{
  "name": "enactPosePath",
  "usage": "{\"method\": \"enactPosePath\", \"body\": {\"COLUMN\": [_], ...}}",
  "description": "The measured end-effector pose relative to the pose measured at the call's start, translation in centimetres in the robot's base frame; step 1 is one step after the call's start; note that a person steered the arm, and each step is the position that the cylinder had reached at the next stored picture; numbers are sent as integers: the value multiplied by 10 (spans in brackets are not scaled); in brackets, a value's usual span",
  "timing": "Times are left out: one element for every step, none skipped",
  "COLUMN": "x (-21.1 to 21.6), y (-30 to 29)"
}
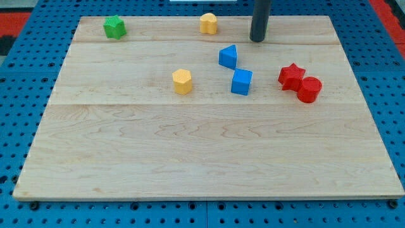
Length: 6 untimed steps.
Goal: Move the green circle vertically to the top of the red star
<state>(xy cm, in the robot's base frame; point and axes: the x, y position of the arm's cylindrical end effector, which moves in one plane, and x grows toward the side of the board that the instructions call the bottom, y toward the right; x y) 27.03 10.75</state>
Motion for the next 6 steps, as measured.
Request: {"method": "enactPosePath", "body": {"x": [-6, -44, -46, -46, -77, -68], "y": [-44, 1, 16, 14, 24, 58]}}
